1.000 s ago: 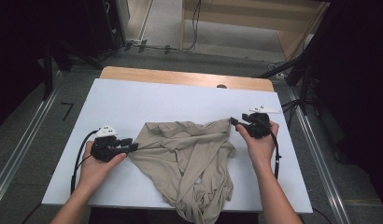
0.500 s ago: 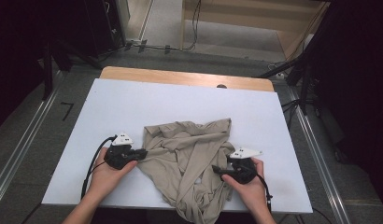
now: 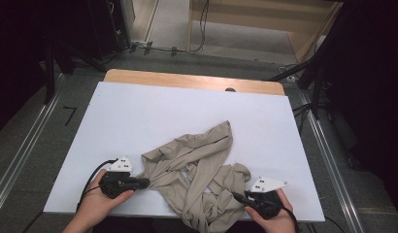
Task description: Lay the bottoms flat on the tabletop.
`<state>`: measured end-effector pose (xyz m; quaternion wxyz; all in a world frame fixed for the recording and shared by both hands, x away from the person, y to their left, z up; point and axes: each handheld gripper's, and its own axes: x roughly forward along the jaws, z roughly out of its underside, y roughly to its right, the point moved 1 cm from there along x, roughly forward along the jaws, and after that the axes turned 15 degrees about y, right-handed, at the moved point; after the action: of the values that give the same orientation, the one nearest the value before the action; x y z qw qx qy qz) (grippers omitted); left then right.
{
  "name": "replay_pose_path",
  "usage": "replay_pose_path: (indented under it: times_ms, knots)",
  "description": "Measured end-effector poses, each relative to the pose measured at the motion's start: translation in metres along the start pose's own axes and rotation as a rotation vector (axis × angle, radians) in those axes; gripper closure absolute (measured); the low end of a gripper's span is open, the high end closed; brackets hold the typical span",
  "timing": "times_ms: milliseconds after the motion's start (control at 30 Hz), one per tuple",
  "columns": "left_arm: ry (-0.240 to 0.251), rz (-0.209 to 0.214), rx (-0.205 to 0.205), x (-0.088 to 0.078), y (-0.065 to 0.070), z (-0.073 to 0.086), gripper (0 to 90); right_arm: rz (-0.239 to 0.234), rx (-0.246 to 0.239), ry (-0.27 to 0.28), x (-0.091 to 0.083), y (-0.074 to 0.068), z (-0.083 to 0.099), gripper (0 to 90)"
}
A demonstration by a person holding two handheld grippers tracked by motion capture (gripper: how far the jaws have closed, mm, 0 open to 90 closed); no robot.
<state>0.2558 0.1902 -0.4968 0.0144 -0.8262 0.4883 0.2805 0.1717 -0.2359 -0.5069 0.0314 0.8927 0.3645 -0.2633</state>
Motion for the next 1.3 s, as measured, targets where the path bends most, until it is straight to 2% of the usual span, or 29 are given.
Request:
replay_pose_path:
  times_ms: [33,100,133,200,267,300,333,367,400,467,500,533,567,633,667,733,800,833,900,967,1000,1067,1167,1233,1267,1300]
  knots:
    - [0.040,-0.015,-0.012,-0.003,-0.003,-0.005,72.5,-0.008,0.002,0.036,-0.004,0.002,-0.005,58.8]
    - [0.109,-0.043,-0.031,-0.006,-0.009,-0.016,55.6,0.005,0.007,0.096,-0.009,0.009,-0.017,50.6]
    - [0.134,-0.059,-0.034,-0.005,-0.011,-0.022,52.5,0.026,0.004,0.121,-0.009,0.014,-0.023,50.0]
    - [0.164,-0.095,-0.022,0.001,-0.017,-0.033,51.9,0.078,-0.002,0.136,-0.003,0.024,-0.038,50.0]
    - [0.170,-0.120,-0.011,0.012,-0.021,-0.042,52.0,0.111,0.001,0.148,0.007,0.033,-0.052,49.5]
    - [0.160,-0.106,-0.006,0.020,-0.022,-0.045,53.3,0.122,-0.002,0.147,0.015,0.038,-0.058,49.0]
    - [0.150,-0.085,0.006,0.028,-0.023,-0.047,58.7,0.145,-0.003,0.142,0.023,0.043,-0.063,48.4]
    - [0.142,-0.078,0.024,0.037,-0.023,-0.049,63.3,0.158,0.004,0.137,0.033,0.049,-0.067,48.4]
    - [0.124,-0.090,0.033,0.046,-0.022,-0.051,63.8,0.165,0.024,0.131,0.042,0.055,-0.069,48.3]
    - [0.087,-0.108,0.049,0.062,-0.023,-0.051,62.9,0.176,0.043,0.102,0.063,0.064,-0.071,48.3]
    - [0.077,-0.121,0.054,0.069,-0.024,-0.051,57.7,0.174,0.040,0.076,0.072,0.068,-0.070,48.2]
    - [0.064,-0.141,0.064,0.074,-0.026,-0.051,53.0,0.184,0.035,0.056,0.081,0.071,-0.070,48.1]
    - [0.065,-0.165,0.071,0.078,-0.028,-0.052,53.1,0.210,0.023,0.040,0.088,0.074,-0.069,47.5]
    - [0.063,-0.197,0.066,0.081,-0.036,-0.056,62.3,0.255,0.030,0.027,0.098,0.082,-0.070,44.8]
    - [0.058,-0.212,0.060,0.082,-0.040,-0.059,72.1,0.275,0.032,0.031,0.102,0.086,-0.071,43.5]
    - [0.056,-0.212,0.029,0.084,-0.050,-0.065,82.0,0.298,0.039,0.038,0.109,0.094,-0.075,42.6]
    - [0.062,-0.210,0.005,0.087,-0.060,-0.072,83.0,0.276,0.061,0.019,0.118,0.103,-0.079,45.4]
    - [0.072,-0.190,-0.027,0.088,-0.066,-0.075,83.2,0.253,0.064,0.002,0.123,0.107,-0.080,51.2]
    - [0.076,-0.205,-0.059,0.090,-0.077,-0.080,83.7,0.218,0.049,-0.034,0.132,0.112,-0.081,65.1]
    - [0.068,-0.208,-0.052,0.091,-0.085,-0.086,84.1,0.205,0.001,-0.066,0.136,0.113,-0.084,84.1]
    - [0.068,-0.211,-0.038,0.091,-0.087,-0.089,84.2,0.187,0.008,-0.065,0.136,0.115,-0.087,86.7]
    - [0.093,-0.198,-0.044,0.087,-0.093,-0.097,84.4,0.150,0.059,-0.032,0.132,0.121,-0.095,87.7]
    - [0.124,-0.200,-0.079,0.084,-0.108,-0.111,84.5,0.158,0.084,0.009,0.126,0.135,-0.109,88.0]
    - [0.135,-0.232,-0.105,0.087,-0.121,-0.119,84.6,0.187,0.100,0.027,0.124,0.148,-0.121,88.1]
    - [0.142,-0.262,-0.129,0.090,-0.128,-0.122,84.4,0.198,0.126,0.047,0.125,0.155,-0.126,88.0]
    - [0.157,-0.297,-0.162,0.093,-0.135,-0.124,84.0,0.233,0.157,0.075,0.125,0.162,-0.132,86.9]
